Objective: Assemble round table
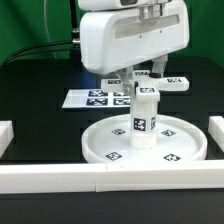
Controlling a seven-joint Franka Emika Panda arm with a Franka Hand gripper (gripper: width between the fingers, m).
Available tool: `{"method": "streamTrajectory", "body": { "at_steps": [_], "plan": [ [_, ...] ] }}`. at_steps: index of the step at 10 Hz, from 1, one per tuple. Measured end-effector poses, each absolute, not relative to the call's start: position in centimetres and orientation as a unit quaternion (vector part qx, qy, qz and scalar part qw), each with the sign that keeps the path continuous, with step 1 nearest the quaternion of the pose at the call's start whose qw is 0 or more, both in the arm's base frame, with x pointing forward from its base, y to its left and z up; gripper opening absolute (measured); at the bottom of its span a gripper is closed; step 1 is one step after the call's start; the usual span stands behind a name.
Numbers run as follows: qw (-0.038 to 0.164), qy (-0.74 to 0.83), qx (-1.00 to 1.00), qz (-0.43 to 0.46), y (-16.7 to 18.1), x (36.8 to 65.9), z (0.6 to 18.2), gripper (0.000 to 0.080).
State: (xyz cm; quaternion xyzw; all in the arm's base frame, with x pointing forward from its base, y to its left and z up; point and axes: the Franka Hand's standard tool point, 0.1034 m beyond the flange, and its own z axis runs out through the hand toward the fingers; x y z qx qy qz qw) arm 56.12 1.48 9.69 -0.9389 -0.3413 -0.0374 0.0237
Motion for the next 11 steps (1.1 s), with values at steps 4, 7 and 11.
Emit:
{"method": "streamTrajectory", "body": {
  "at_steps": [4, 7, 11],
  "plan": [
    [0.029, -0.127, -0.990, -0.051, 1.45, 55.96, 9.65, 0.0452],
    [0.030, -0.025, -0.997, -0.071, 1.46, 56.03, 9.66, 0.0452],
    [0.039, 0.088, -0.993, -0.067, 1.47, 56.04, 9.66, 0.0452]
  ]
}}
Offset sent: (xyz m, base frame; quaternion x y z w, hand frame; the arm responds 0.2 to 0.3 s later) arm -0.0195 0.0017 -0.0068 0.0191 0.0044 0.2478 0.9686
